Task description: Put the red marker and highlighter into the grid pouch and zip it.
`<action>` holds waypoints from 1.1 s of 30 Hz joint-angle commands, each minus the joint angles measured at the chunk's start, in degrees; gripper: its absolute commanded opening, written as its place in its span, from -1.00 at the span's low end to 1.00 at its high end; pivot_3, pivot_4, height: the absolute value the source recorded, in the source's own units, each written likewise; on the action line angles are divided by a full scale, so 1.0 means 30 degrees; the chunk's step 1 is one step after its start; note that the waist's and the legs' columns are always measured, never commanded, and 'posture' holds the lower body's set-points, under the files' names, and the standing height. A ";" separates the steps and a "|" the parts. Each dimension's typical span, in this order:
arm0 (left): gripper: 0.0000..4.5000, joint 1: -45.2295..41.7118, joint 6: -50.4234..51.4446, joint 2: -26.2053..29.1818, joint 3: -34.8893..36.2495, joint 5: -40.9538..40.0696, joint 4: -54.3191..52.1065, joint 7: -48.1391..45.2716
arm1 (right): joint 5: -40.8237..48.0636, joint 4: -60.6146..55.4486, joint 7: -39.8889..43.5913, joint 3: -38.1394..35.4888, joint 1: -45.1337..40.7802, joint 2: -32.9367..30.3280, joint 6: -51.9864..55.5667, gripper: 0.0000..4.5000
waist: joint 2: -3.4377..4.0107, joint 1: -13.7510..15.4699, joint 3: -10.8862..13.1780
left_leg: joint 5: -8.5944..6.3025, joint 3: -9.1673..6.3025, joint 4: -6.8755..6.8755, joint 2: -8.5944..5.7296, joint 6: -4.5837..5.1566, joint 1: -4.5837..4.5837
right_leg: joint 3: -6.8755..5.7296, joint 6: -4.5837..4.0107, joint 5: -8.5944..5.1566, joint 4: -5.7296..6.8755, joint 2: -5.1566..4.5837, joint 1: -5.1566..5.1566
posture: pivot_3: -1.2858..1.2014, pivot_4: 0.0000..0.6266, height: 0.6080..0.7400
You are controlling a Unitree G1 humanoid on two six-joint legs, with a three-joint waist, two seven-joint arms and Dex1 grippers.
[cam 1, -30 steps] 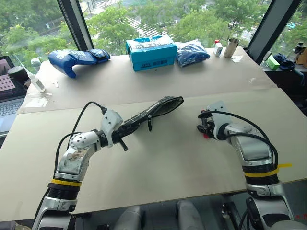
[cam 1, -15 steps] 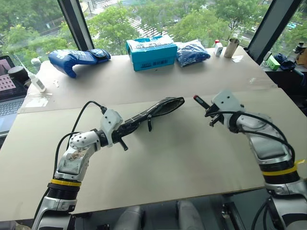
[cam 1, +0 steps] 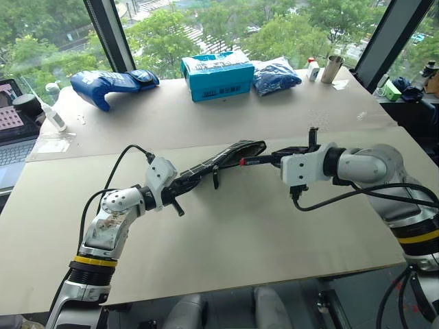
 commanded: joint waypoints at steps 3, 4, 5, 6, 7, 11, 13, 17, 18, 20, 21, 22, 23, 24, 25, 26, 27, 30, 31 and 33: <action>-1.00 -0.0070 -0.0436 0.0085 0.0085 0.0124 -0.0693 0.0129 | -0.0799 0.1092 -0.0186 -0.0071 -0.1157 0.0548 -0.1068 -0.77 | 0.0000 -0.0008 0.0000 | 0.0000 0.0000 -0.0003 0.0000 -0.0001 -0.0003 | 0.0003 -0.0001 0.0000 0.0006 0.0000 -0.0004 | 0.03 -0.52 1.00; -1.00 -0.0061 -0.0442 0.0106 0.0094 0.0127 -0.0705 0.0134 | -0.1040 0.1363 -0.0204 0.0017 -0.1297 0.0568 -0.1324 -0.77 | 0.0000 -0.0004 0.0000 | 0.0001 -0.0001 -0.0002 -0.0003 -0.0001 -0.0005 | 0.0004 -0.0001 0.0001 0.0007 -0.0001 -0.0005 | 0.03 -0.52 1.00; -1.00 -0.0054 -0.0440 0.0120 0.0102 0.0127 -0.0713 0.0143 | -0.1248 0.1603 -0.0186 0.0135 -0.1407 0.0616 -0.1511 -0.77 | 0.0000 -0.0001 0.0000 | 0.0001 -0.0001 -0.0001 -0.0005 -0.0001 -0.0006 | 0.0005 -0.0001 0.0001 0.0008 -0.0001 -0.0004 | 0.03 -0.52 1.00; -1.00 -0.0027 -0.0441 0.0143 0.0106 0.0128 -0.0739 0.0141 | -0.1602 0.1869 -0.0284 0.0384 -0.1589 0.0767 -0.1872 -0.77 | 0.0000 -0.0002 0.0000 | 0.0001 -0.0002 0.0000 -0.0006 -0.0001 -0.0005 | 0.0006 -0.0001 0.0001 0.0006 -0.0001 -0.0003 | 0.03 -0.52 1.00; -1.00 -0.0008 -0.0441 0.0163 0.0104 0.0129 -0.0757 0.0135 | -0.1916 0.2124 -0.0359 0.0627 -0.1813 0.0994 -0.2143 -0.77 | 0.0000 -0.0003 0.0000 | 0.0001 -0.0002 0.0000 -0.0005 -0.0001 -0.0005 | 0.0006 -0.0001 0.0001 0.0005 -0.0001 -0.0003 | 0.03 -0.52 1.00; -1.00 0.0028 -0.0478 0.0219 0.0050 0.0175 -0.0782 0.0105 | -0.3146 0.2916 -0.0519 0.1720 -0.3070 0.2340 -0.2975 -0.77 | 0.0001 -0.0143 0.0000 | 0.0002 0.0000 -0.0008 0.0005 -0.0004 0.0003 | 0.0003 -0.0002 0.0001 0.0008 0.0004 -0.0008 | 0.03 -0.52 1.00; -1.00 0.0039 -0.0501 0.0236 0.0014 0.0204 -0.0794 0.0080 | -0.3561 0.3301 -0.0502 0.2196 -0.3602 0.2996 -0.3479 -0.77 | 0.0001 -0.0152 0.0000 | 0.0004 -0.0001 -0.0011 0.0004 -0.0007 -0.0003 | 0.0004 -0.0002 0.0001 0.0016 0.0004 -0.0017 | 0.03 -0.52 1.00; -1.00 0.0092 -0.0516 0.0277 0.0018 0.0222 -0.0816 0.0024 | -0.4838 0.4459 -0.0979 0.3353 -0.4807 0.4283 -0.4923 -0.77 | 0.0001 -0.0133 0.0000 | 0.0005 -0.0004 -0.0006 -0.0001 -0.0008 -0.0006 | 0.0005 -0.0002 0.0002 0.0017 0.0003 -0.0015 | 0.03 -0.52 1.00; -1.00 0.0088 -0.0519 0.0272 0.0016 0.0224 -0.0806 0.0028 | -0.5069 0.4741 -0.1136 0.3537 -0.5053 0.4536 -0.5207 -0.77 | 0.0001 -0.0137 0.0000 | 0.0005 -0.0005 -0.0006 -0.0002 -0.0008 -0.0005 | 0.0004 -0.0002 0.0001 0.0017 0.0003 -0.0014 | 0.03 -0.52 1.00; -1.00 0.0102 -0.0523 0.0239 -0.0012 0.0227 -0.0824 0.0051 | -0.5657 0.5383 -0.1766 0.4042 -0.5573 0.5216 -0.6127 -0.77 | 0.0001 -0.0138 0.0000 | 0.0005 -0.0005 -0.0007 -0.0002 -0.0009 -0.0005 | 0.0004 -0.0003 0.0002 0.0018 0.0003 -0.0015 | 0.03 -0.52 1.00; -1.00 0.0115 -0.0529 0.0217 -0.0031 0.0227 -0.0841 0.0065 | -0.5803 0.5578 -0.2019 0.4225 -0.5618 0.5472 -0.6527 -0.77 | 0.0001 -0.0140 0.0000 | 0.0006 -0.0006 -0.0007 -0.0002 -0.0010 -0.0005 | 0.0003 -0.0003 0.0002 0.0022 0.0003 -0.0016 | 0.03 -0.52 1.00; -1.00 0.0128 -0.0543 0.0196 -0.0047 0.0230 -0.0854 0.0073 | -0.5765 0.5733 -0.2132 0.4323 -0.5551 0.5743 -0.6771 -0.77 | 0.0001 -0.0137 -0.0001 | 0.0007 -0.0007 -0.0008 0.0000 -0.0012 -0.0005 | 0.0002 -0.0004 0.0002 0.0024 0.0003 -0.0017 | 0.03 -0.52 1.00; -1.00 0.0128 -0.0553 0.0178 -0.0060 0.0236 -0.0852 0.0079 | -0.5717 0.5855 -0.2178 0.4334 -0.5478 0.5905 -0.6923 -0.77 | 0.0001 -0.0132 0.0000 | 0.0007 -0.0008 -0.0009 -0.0001 -0.0012 -0.0004 | 0.0003 -0.0004 0.0002 0.0027 0.0003 -0.0017 | 0.03 -0.52 1.00; -1.00 0.0121 -0.0562 0.0153 -0.0066 0.0240 -0.0844 0.0090 | -0.5268 0.5876 -0.1836 0.4246 -0.5249 0.6100 -0.6698 -0.55 | 0.0001 -0.0134 -0.0001 | 0.0007 -0.0008 -0.0008 -0.0002 -0.0012 -0.0005 | 0.0003 -0.0003 0.0002 0.0027 0.0003 -0.0017 | 0.03 -0.52 1.00; -1.00 0.0112 -0.0574 0.0129 -0.0061 0.0246 -0.0831 0.0099 | -0.4763 0.5808 -0.1415 0.4123 -0.4986 0.6236 -0.6352 -0.32 | 0.0001 -0.0141 0.0000 | 0.0007 -0.0009 -0.0008 -0.0003 -0.0012 -0.0006 | 0.0004 -0.0004 0.0002 0.0028 0.0003 -0.0017 | 0.03 -0.52 1.00; -1.00 0.0112 -0.0595 0.0113 -0.0039 0.0252 -0.0815 0.0094 | -0.4170 0.5562 -0.0691 0.4023 -0.4615 0.6163 -0.5973 -0.27 | 0.0001 -0.0149 -0.0001 | 0.0007 -0.0012 -0.0009 -0.0002 -0.0012 -0.0006 | 0.0004 -0.0004 0.0003 0.0029 0.0003 -0.0017 | 0.03 -0.52 1.00; -1.00 0.0100 -0.0613 0.0093 -0.0033 0.0265 -0.0791 0.0097 | -0.3778 0.5399 -0.0186 0.3948 -0.4362 0.6093 -0.5745 -0.12 | 0.0001 -0.0151 -0.0001 | 0.0007 -0.0017 -0.0010 0.0001 -0.0012 -0.0002 | 0.0002 -0.0004 0.0003 0.0029 0.0004 -0.0016 | 0.03 -0.52 1.00; -1.00 0.0110 -0.0685 0.0048 -0.0004 0.0274 -0.0723 0.0086 | -0.4062 0.6027 -0.0952 0.2931 -0.4430 0.5535 -0.4938 0.33 | 0.0002 -0.0124 0.0000 | 0.0007 -0.0026 -0.0007 -0.0003 -0.0012 -0.0006 | 0.0004 -0.0004 0.0003 0.0034 0.0004 -0.0014 | 0.03 -0.52 1.00; -1.00 0.0105 -0.0695 0.0033 -0.0007 0.0280 -0.0706 0.0088 | -0.4068 0.6222 -0.1262 0.2623 -0.4511 0.5450 -0.4666 0.33 | 0.0002 -0.0120 0.0000 | 0.0007 -0.0032 -0.0006 -0.0010 -0.0012 -0.0007 | 0.0008 -0.0004 0.0003 0.0031 0.0002 -0.0015 | 0.03 -0.52 1.00; -1.00 0.0076 -0.0710 -0.0017 -0.0026 0.0279 -0.0657 0.0088 | -0.3415 0.6395 -0.1478 0.1672 -0.4627 0.4791 -0.4550 0.33 | 0.0002 -0.0102 0.0000 | 0.0007 -0.0038 -0.0007 -0.0008 -0.0012 -0.0004 | 0.0007 -0.0006 0.0004 0.0031 0.0003 -0.0014 | 0.03 -0.52 1.00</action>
